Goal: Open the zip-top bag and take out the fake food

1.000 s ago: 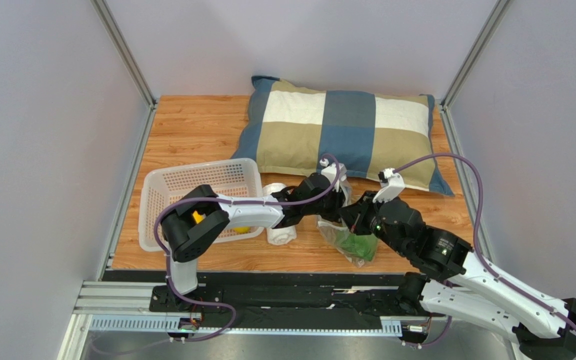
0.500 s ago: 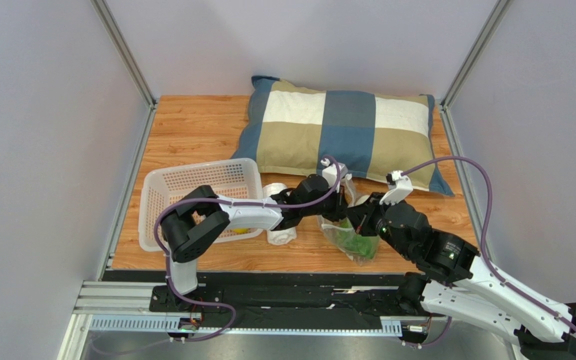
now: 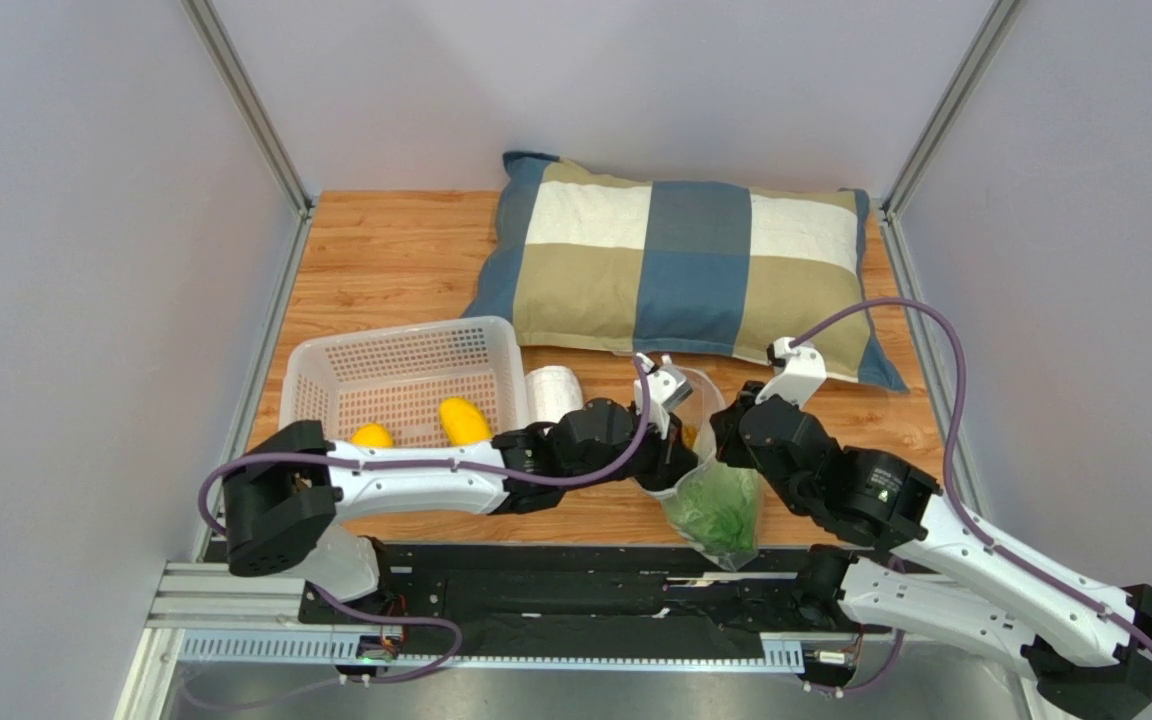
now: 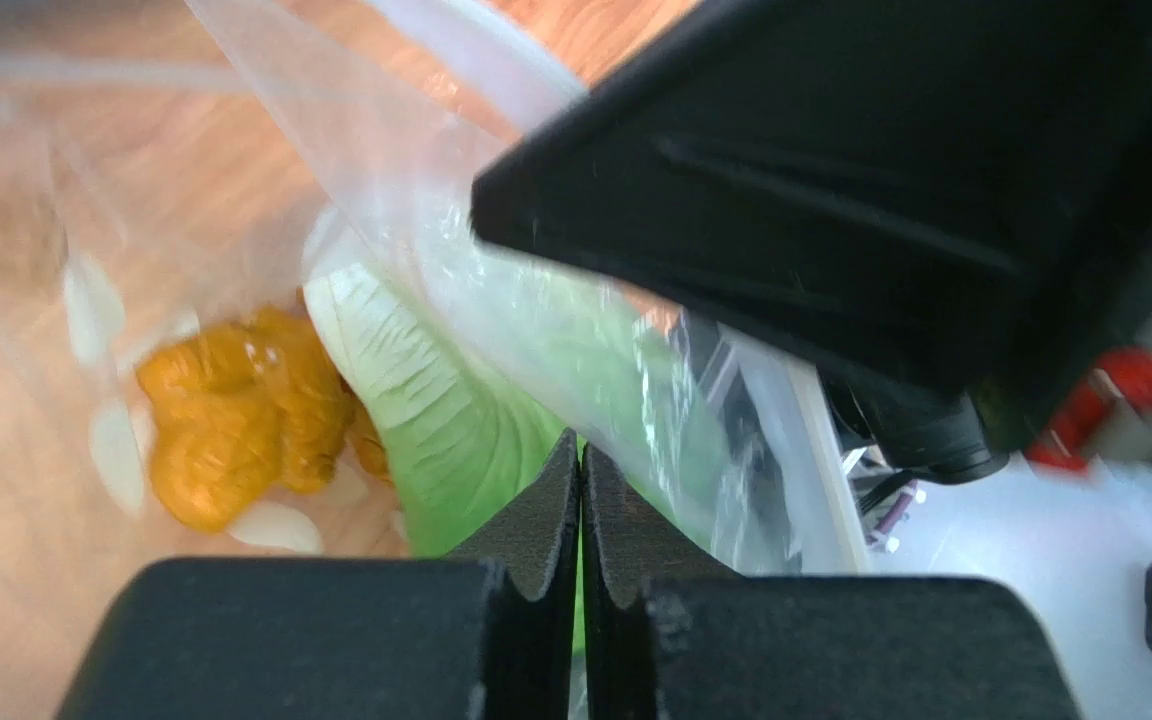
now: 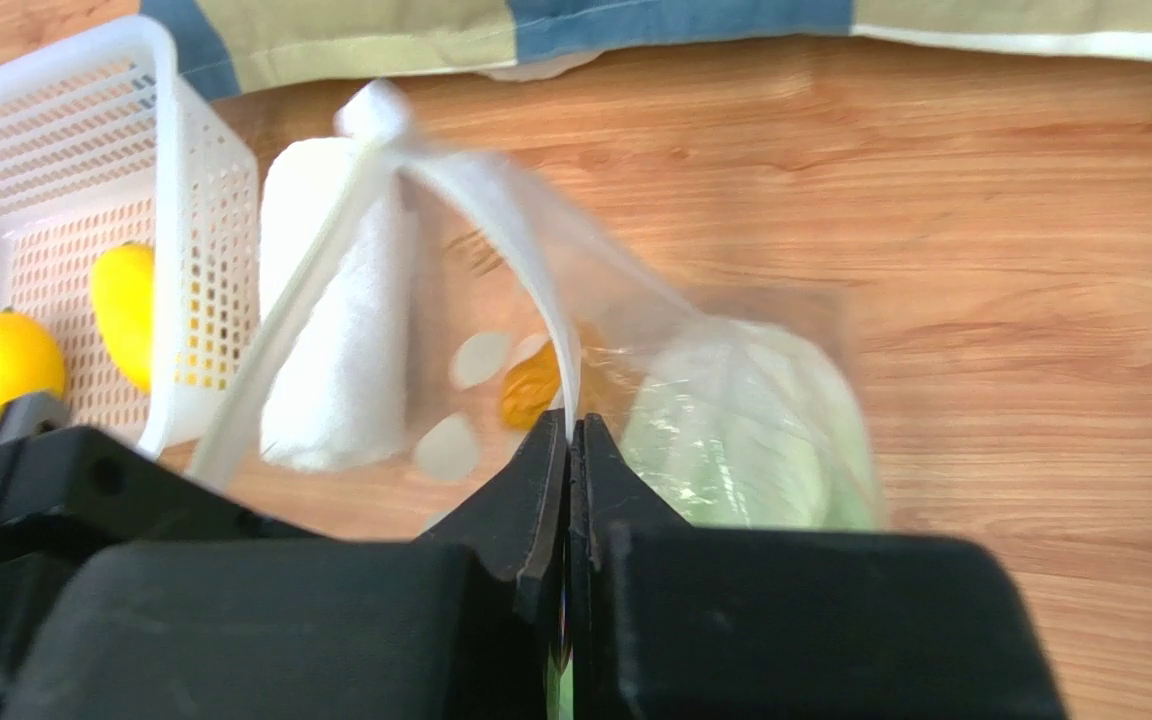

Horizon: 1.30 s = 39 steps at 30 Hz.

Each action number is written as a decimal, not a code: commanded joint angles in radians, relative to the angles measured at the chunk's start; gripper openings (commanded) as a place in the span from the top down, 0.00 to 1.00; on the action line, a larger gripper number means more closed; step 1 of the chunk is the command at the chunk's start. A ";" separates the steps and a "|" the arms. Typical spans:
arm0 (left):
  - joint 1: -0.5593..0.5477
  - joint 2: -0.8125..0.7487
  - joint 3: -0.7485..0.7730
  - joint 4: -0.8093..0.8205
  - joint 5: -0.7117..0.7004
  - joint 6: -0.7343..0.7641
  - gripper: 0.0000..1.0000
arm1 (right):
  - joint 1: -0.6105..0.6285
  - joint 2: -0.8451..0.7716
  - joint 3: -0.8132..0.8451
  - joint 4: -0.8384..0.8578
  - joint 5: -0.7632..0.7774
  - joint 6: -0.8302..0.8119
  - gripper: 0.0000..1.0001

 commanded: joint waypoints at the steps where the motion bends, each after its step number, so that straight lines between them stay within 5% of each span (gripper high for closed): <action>1: -0.043 -0.060 -0.036 -0.025 -0.114 0.058 1.00 | 0.003 -0.013 0.114 -0.106 0.162 0.022 1.00; 6: -0.047 -0.051 -0.014 -0.099 -0.148 0.050 1.00 | 0.005 -0.090 0.102 -0.072 0.101 -0.055 1.00; 8: -0.034 0.006 0.102 -0.263 -0.142 0.023 0.98 | 0.005 -0.098 0.068 -0.016 0.032 -0.067 1.00; 12: 0.010 0.110 0.228 -0.361 -0.093 -0.074 0.69 | 0.005 -0.084 0.028 0.056 -0.043 -0.067 1.00; 15: 0.044 0.138 0.217 -0.283 -0.051 -0.121 0.27 | 0.005 -0.073 0.022 0.076 -0.082 -0.055 1.00; 17: 0.064 0.170 0.236 -0.275 -0.022 -0.145 0.09 | 0.005 -0.079 0.018 0.088 -0.102 -0.054 1.00; 19: 0.068 0.227 0.306 -0.327 -0.022 -0.155 0.01 | 0.005 -0.087 0.008 0.093 -0.106 -0.047 1.00; 23: 0.068 0.304 0.374 -0.433 -0.047 -0.172 0.02 | 0.006 -0.104 -0.010 0.090 -0.102 -0.040 1.00; 34: 0.070 0.407 0.372 -0.322 0.081 -0.166 0.07 | 0.005 -0.101 -0.036 0.084 -0.089 -0.026 1.00; 36: 0.070 0.410 0.380 -0.326 0.065 -0.161 0.28 | 0.005 -0.102 -0.033 0.077 -0.079 -0.026 1.00; 37: 0.073 0.404 0.378 -0.335 0.055 -0.157 0.56 | 0.005 -0.104 -0.033 0.064 -0.071 -0.024 1.00; 39: 0.073 0.382 0.369 -0.354 0.030 -0.142 0.76 | 0.005 -0.112 -0.027 0.042 -0.033 -0.017 1.00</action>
